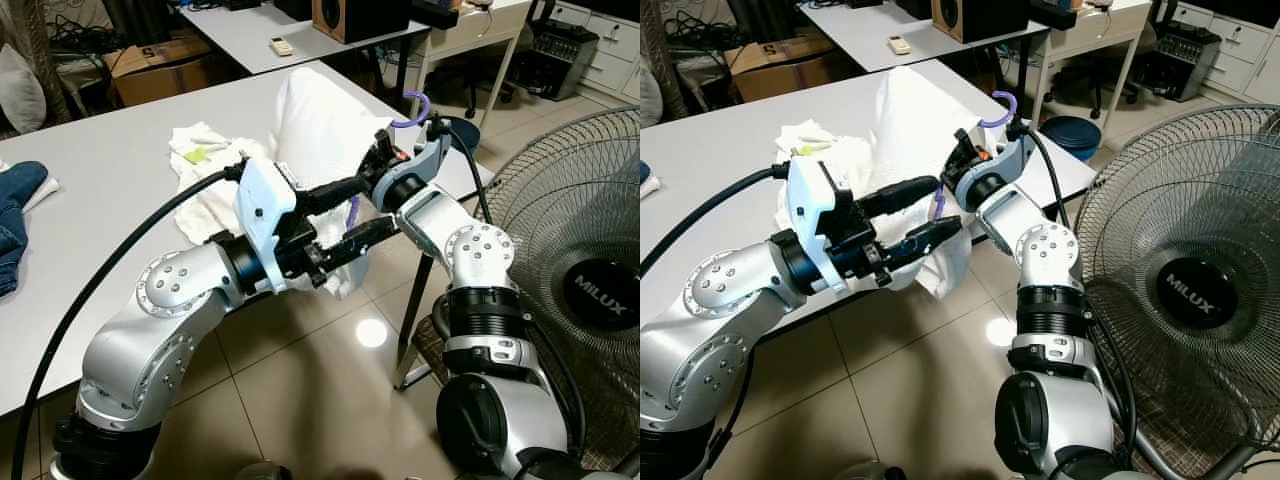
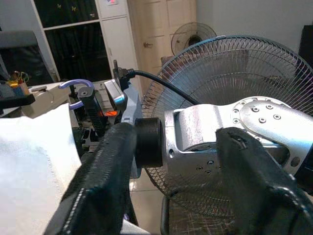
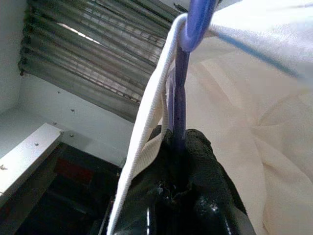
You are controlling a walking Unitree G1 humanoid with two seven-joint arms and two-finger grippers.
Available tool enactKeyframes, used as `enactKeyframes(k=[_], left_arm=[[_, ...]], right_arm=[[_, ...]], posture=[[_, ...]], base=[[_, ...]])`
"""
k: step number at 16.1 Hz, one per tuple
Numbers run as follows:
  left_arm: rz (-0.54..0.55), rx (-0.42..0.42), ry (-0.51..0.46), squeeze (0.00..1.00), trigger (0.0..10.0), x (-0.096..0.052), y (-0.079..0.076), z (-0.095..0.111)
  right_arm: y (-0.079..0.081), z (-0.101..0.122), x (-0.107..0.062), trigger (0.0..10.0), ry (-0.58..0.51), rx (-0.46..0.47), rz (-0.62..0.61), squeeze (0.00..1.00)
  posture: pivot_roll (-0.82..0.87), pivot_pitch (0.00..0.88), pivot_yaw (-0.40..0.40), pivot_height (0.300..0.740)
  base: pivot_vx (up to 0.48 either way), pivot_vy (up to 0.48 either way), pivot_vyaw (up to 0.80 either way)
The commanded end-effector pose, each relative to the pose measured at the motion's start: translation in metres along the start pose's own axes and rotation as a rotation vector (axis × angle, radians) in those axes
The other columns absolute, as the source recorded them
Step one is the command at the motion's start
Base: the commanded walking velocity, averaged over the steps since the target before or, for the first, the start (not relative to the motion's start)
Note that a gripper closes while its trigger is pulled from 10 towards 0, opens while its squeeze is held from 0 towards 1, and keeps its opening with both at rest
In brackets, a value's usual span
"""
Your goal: Hang hanger
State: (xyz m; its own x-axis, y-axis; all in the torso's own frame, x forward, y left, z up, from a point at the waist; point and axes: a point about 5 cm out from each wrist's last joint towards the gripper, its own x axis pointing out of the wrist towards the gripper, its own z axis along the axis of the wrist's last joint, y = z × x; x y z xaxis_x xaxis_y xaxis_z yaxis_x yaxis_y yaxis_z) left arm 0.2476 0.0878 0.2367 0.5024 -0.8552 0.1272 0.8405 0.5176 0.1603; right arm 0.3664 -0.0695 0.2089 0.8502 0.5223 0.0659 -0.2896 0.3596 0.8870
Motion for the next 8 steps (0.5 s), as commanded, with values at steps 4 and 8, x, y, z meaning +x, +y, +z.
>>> enactKeyframes(k=[4, 8], left_arm=[[-0.020, 0.011, -0.007, 1.00, 10.0, 0.001, -0.002, 0.004], [0.678, 0.098, 0.192, 0.83, 10.0, -0.099, 0.061, -0.021]], right_arm=[[0.003, -0.015, 0.002, 10.0, 0.024, 0.039, 0.016, 0.00], [0.015, 0.011, -0.055, 10.0, 0.013, -0.284, 0.341, 0.00]], posture=[[-0.05, 0.000, 0.095, 0.740], [-0.05, 0.000, 0.081, 0.740]], base=[[0.000, 0.000, 0.00], [0.000, 0.000, 0.78]])
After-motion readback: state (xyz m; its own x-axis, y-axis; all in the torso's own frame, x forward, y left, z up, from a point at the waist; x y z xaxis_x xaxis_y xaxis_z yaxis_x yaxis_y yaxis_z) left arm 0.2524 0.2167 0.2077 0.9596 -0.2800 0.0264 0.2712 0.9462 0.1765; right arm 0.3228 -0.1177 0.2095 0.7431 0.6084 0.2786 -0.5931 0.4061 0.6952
